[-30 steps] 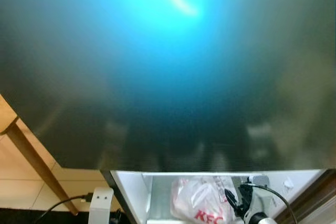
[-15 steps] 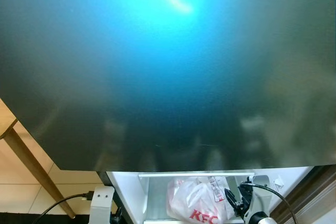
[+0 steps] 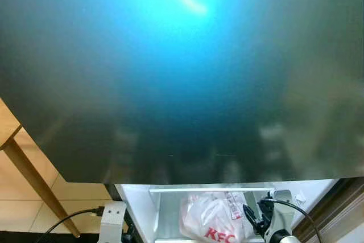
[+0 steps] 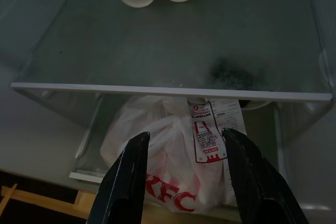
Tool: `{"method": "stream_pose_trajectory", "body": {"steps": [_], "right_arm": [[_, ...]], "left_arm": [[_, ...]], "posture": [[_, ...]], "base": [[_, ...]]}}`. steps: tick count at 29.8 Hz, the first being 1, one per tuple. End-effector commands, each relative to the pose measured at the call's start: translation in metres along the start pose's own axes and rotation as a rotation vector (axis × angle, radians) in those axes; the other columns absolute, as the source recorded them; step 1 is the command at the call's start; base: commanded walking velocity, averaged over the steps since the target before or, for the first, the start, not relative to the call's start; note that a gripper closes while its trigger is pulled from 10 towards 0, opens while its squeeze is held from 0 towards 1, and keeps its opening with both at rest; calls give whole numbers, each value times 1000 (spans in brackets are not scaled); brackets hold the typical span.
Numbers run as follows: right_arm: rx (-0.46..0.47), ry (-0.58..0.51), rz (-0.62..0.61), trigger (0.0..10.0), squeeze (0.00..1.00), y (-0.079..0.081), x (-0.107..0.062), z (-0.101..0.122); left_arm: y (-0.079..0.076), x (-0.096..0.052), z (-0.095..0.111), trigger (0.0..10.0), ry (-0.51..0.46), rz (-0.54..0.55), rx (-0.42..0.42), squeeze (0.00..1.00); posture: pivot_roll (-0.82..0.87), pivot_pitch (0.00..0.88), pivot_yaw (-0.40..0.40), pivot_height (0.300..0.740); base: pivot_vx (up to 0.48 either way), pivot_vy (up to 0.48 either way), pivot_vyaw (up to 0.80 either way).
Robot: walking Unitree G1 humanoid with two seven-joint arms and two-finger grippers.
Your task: Restocking fridge
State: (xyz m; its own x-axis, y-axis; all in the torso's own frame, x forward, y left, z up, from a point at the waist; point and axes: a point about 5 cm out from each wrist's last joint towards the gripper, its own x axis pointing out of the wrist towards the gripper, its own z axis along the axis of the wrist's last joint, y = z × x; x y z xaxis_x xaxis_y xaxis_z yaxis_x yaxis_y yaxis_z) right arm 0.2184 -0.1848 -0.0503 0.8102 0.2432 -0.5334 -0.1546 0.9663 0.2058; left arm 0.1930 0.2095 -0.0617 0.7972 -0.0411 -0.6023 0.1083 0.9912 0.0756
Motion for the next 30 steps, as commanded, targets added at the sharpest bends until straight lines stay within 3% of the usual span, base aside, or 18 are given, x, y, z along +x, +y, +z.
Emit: {"method": "stream_pose_trajectory", "body": {"steps": [1,5,8,16,23,30], "right_arm": [[9,38,2,10000,0,0,-1,-5],[-19,218,4,10000,0,0,-10,-33],[-44,284,-4,10000,0,-2,-15,-43],[-48,290,-87,10000,0,-10,-21,-48],[-41,282,-143,10000,0,-14,-22,-47],[-30,271,-151,10000,0,-11,-20,-46]], "left_arm": [[-12,2,0,10000,5,-52,16,0],[-16,1,-8,10000,59,-74,-16,0],[-17,-1,-13,10000,83,-73,-18,0],[-24,-4,-24,10000,144,-58,-42,0],[-45,-2,-29,10000,211,-77,-43,0],[-57,-2,-30,10000,212,-99,-48,0]], "posture": [[-39,0,11,740],[-41,0,12,740],[-43,0,12,740],[-43,0,12,740],[-42,0,25,740],[-44,5,31,740]], "base": [[0,0,0],[0,0,0],[0,0,0],[0,0,0],[0,0,0],[0,0,0]]}}
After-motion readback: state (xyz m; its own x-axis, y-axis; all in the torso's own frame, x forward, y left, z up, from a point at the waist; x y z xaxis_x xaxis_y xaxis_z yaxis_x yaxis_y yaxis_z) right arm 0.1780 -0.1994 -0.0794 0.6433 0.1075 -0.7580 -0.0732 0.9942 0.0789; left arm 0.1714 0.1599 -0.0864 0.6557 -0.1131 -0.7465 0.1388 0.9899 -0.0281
